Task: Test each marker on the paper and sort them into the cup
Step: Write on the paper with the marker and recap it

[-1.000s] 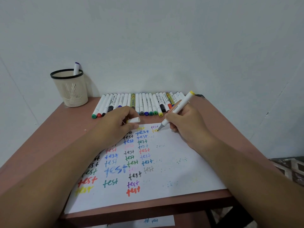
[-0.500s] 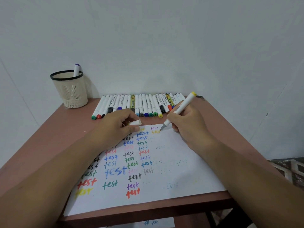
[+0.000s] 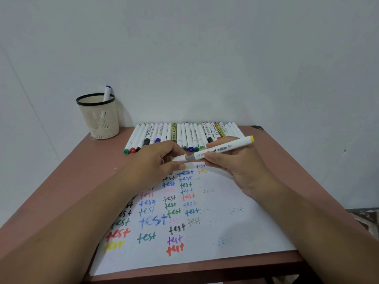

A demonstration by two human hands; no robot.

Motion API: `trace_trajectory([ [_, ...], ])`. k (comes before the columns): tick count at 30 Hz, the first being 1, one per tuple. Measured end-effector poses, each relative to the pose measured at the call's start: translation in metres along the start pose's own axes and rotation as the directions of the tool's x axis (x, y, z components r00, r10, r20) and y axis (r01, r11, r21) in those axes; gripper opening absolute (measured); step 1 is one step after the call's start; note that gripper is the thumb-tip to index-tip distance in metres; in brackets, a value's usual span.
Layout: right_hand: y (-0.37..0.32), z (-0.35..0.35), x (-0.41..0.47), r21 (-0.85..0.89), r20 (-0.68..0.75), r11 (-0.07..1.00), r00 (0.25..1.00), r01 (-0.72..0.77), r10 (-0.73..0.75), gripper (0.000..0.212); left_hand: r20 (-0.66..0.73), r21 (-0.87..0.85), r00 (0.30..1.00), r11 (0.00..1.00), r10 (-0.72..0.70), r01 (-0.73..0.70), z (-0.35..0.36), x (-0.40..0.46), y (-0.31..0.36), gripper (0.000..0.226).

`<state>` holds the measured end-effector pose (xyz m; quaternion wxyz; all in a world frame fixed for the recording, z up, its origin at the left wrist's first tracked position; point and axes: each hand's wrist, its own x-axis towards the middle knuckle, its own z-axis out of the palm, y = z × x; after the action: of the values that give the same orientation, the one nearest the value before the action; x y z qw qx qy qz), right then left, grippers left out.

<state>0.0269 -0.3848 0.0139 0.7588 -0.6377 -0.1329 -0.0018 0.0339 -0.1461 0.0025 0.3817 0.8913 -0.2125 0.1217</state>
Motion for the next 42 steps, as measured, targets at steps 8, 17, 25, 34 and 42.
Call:
trace_trajectory([
  [8,0.003,-0.002,-0.002,-0.192,0.083,0.977,0.994,0.091,-0.076,0.018,0.022,0.028,0.997,0.997,0.07,-0.071,-0.004,-0.003,0.017,0.029],
  [17,0.007,-0.002,-0.003,-0.173,0.104,0.978,0.99,0.113,-0.096,0.031,0.003,-0.171,0.999,0.985,0.037,-0.036,0.004,-0.005,0.018,0.013],
  [25,0.001,-0.004,0.002,-0.132,0.026,0.988,0.996,-0.08,0.084,0.023,0.217,-0.046,0.97,0.991,-0.11,0.123,-0.025,-0.005,0.01,0.058],
  [34,-0.032,-0.01,0.015,0.142,-0.184,0.99,0.983,0.02,0.007,0.027,0.297,0.258,0.946,0.965,-0.134,0.056,-0.035,-0.012,-0.018,0.068],
  [42,-0.075,0.061,0.06,0.123,-0.102,0.99,0.993,0.064,-0.052,0.01,-0.224,-0.149,0.942,0.964,-0.251,0.221,-0.055,-0.012,-0.019,0.03],
])
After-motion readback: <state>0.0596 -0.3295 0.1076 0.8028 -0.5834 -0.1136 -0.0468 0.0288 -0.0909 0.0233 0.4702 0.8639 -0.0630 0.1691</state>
